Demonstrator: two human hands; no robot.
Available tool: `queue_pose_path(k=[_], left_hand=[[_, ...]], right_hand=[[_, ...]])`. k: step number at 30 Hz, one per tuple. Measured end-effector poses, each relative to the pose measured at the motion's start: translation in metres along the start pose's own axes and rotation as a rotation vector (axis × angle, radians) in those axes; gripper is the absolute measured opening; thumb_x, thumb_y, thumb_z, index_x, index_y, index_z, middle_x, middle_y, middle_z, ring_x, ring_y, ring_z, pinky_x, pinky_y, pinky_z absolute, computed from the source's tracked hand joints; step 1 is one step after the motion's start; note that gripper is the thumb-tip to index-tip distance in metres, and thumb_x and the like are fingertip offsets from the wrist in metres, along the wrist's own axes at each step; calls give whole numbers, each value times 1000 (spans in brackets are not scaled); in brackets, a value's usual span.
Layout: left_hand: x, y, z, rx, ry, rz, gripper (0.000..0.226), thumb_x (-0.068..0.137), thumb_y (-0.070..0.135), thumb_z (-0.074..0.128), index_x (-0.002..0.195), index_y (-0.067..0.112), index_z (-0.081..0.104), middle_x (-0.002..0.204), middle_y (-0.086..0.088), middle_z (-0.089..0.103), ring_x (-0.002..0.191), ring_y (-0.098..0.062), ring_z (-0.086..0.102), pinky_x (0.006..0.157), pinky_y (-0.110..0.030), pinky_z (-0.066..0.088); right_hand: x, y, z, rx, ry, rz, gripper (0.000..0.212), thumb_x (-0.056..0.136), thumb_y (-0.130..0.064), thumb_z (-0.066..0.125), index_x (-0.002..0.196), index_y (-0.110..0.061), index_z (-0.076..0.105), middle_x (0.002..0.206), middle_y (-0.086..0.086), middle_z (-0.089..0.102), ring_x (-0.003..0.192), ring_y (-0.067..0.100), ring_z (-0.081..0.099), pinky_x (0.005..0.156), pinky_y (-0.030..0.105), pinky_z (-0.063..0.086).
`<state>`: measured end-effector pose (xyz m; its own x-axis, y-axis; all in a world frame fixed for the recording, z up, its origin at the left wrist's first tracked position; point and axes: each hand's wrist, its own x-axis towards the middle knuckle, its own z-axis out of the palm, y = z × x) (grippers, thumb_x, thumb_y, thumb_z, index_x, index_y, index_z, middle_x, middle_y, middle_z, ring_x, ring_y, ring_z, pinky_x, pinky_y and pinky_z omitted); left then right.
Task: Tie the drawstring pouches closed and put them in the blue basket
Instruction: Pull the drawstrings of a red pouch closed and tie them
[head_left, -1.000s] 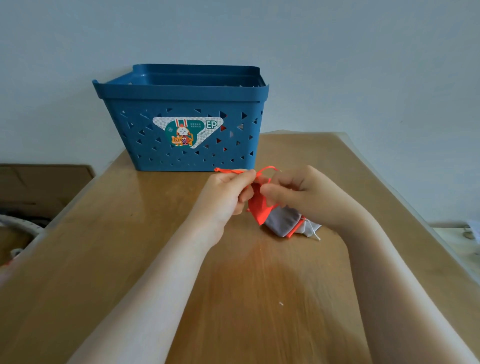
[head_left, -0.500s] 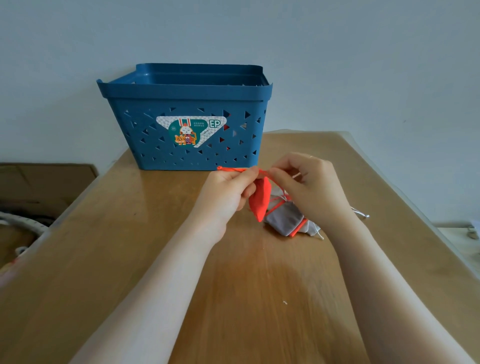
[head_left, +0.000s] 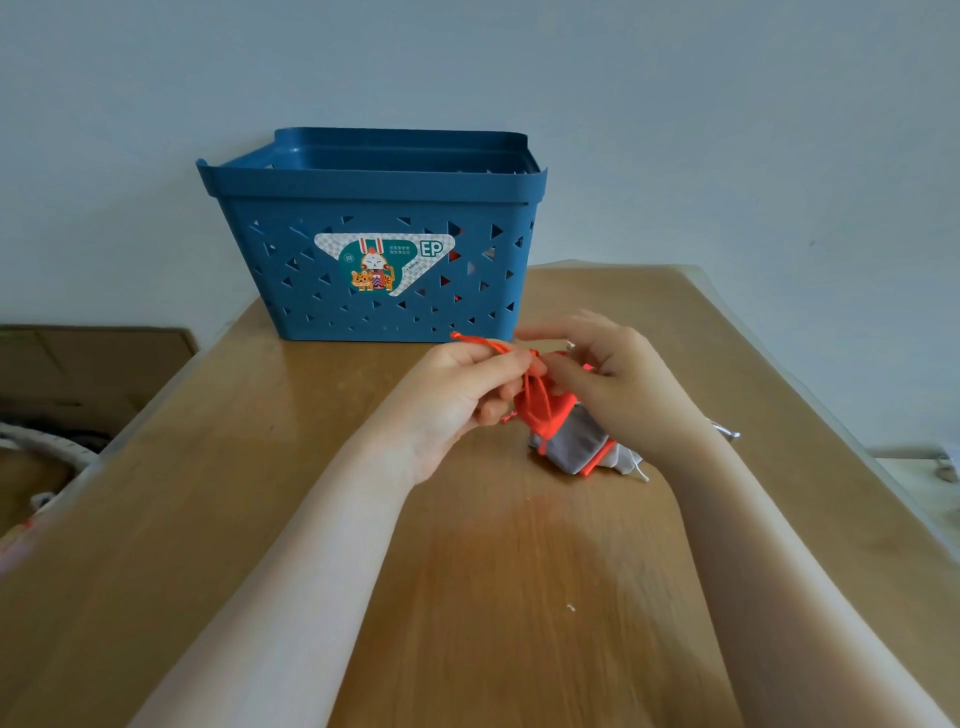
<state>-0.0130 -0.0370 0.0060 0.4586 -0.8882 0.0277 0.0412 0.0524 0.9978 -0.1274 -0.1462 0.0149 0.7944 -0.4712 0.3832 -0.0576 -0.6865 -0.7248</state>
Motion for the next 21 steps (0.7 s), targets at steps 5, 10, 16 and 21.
queue_pose_path(k=[5, 10, 16, 21], left_hand=[[-2, 2, -6, 78, -20, -11, 16, 88, 14, 59, 79, 11, 72, 60, 5, 54, 54, -7, 40, 56, -19, 34], [-1, 4, -15, 277, 78, 85, 11, 85, 17, 64, 81, 22, 73, 77, 10, 71, 68, 4, 57, 62, -15, 40], [3, -1, -13, 705, 204, 341, 10, 82, 11, 68, 82, 18, 75, 80, 2, 72, 76, -8, 65, 76, -22, 50], [9, -14, -9, 931, 415, 709, 22, 80, 23, 57, 89, 13, 75, 79, -2, 64, 64, -14, 56, 60, -29, 44]], right_hand=[[-2, -4, -3, 147, -113, 83, 26, 91, 1, 50, 99, -14, 71, 83, 6, 72, 69, 10, 66, 65, 12, 49], [-3, -6, -2, 197, -116, 134, 10, 87, -4, 59, 85, -8, 68, 76, 9, 71, 66, 12, 67, 63, 13, 50], [-1, -9, 2, 119, -70, 196, 17, 86, -8, 60, 70, -12, 62, 63, 4, 68, 53, 6, 63, 53, 9, 44], [-1, -11, 6, 166, -69, 215, 12, 89, -13, 59, 80, -7, 66, 70, 9, 70, 65, 16, 69, 62, 15, 52]])
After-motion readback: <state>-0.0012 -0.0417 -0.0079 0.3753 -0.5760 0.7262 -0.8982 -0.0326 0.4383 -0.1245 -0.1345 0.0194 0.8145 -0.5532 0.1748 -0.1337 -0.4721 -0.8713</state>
